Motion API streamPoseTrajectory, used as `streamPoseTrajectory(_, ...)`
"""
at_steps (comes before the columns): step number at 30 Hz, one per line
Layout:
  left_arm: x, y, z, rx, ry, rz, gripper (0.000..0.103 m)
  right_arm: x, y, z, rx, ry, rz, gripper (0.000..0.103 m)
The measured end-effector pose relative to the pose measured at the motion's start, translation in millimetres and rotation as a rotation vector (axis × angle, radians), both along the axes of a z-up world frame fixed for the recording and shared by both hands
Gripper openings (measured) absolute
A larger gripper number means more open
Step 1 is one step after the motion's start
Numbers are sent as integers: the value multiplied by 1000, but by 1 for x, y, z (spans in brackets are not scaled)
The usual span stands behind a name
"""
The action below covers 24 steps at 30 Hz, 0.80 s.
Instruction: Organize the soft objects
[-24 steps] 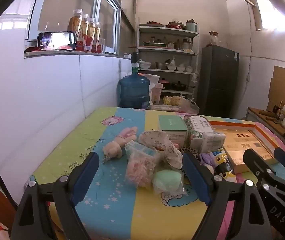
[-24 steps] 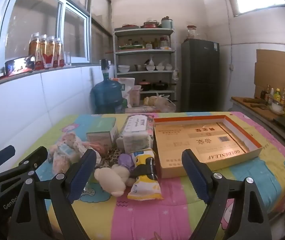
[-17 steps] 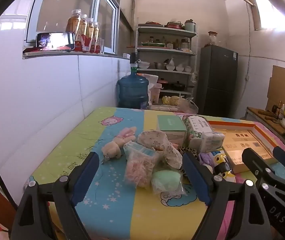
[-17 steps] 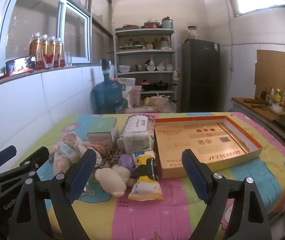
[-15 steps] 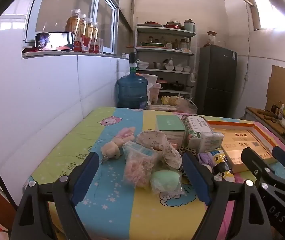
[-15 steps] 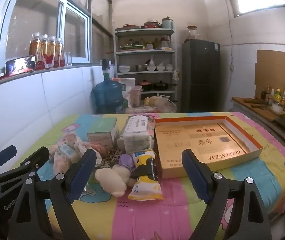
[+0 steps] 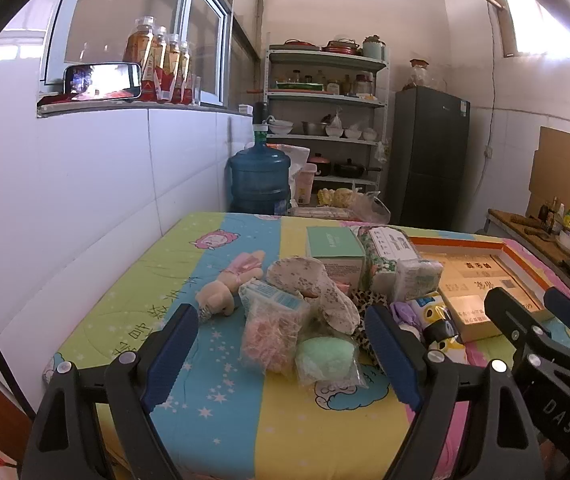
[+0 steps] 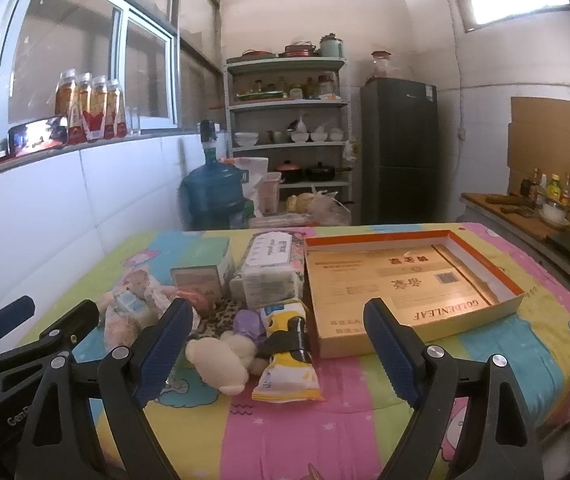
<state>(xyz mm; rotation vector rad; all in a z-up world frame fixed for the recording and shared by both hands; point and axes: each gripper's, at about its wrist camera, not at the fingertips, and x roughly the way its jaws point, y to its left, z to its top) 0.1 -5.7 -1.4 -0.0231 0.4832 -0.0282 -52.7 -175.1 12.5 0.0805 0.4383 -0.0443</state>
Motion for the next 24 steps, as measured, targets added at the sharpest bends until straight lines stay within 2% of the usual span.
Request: streamPoseTrajectory(24,10,-4,12,7,1,-8,86,12,-13,7,29,1,20,88)
